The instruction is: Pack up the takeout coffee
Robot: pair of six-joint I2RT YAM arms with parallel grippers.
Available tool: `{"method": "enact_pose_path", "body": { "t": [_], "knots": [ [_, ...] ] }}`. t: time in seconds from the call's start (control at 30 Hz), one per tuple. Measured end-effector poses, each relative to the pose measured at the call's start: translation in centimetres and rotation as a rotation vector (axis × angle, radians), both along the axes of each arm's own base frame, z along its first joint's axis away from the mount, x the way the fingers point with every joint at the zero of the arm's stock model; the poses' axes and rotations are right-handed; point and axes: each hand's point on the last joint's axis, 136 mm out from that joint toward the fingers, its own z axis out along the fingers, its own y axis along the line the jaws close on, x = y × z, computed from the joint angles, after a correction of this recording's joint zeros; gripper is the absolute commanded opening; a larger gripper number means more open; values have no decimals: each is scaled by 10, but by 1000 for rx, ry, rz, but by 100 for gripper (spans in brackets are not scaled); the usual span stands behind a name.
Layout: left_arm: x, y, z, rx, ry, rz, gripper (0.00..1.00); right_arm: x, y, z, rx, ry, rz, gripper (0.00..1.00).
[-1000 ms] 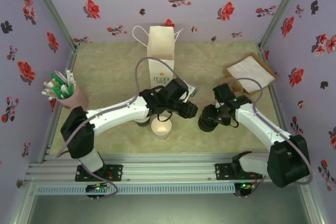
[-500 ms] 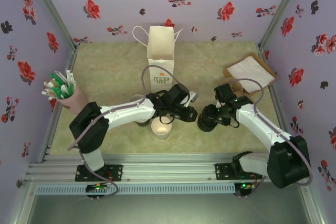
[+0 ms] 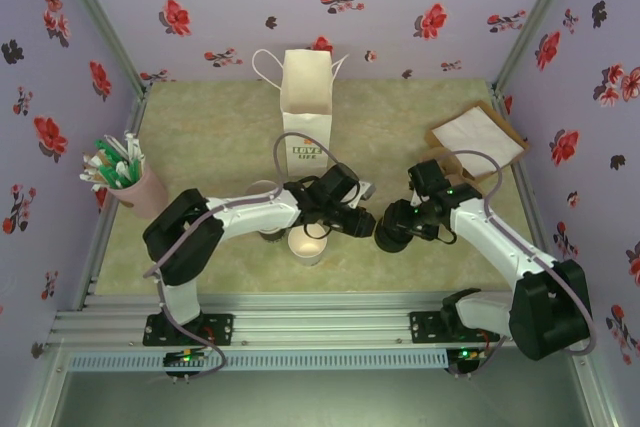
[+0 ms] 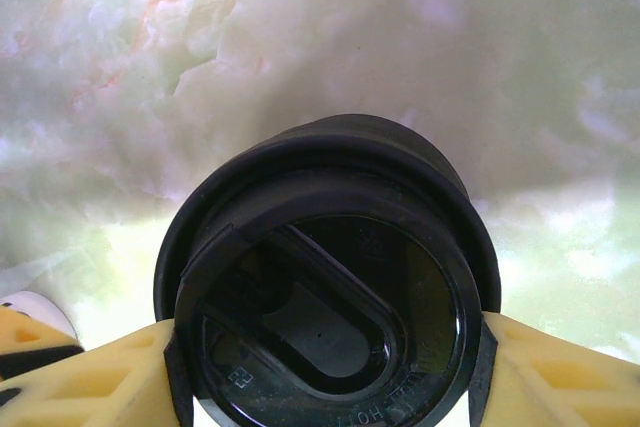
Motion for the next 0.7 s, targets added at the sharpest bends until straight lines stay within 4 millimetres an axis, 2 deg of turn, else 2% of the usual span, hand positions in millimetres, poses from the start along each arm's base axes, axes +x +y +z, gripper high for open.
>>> {"method": "enact_pose_path", "body": {
  "t": [0.3,0.47,0.6,0.7],
  "knots": [
    [1,-4,-7,-8,20,-1,31,-5,-1,6,6,-3,1,64],
    [1,-4,-8,-9,22,2,31,-7,-2,15,6,-11,1,64],
    [1,-4,-5,-11,22,5,39,-8,-6,28,-3,-29,-4,64],
    [1,-1,10,-25,5,10,46,-9,-8,41,-7,-54,-6,63]
  ]
}}
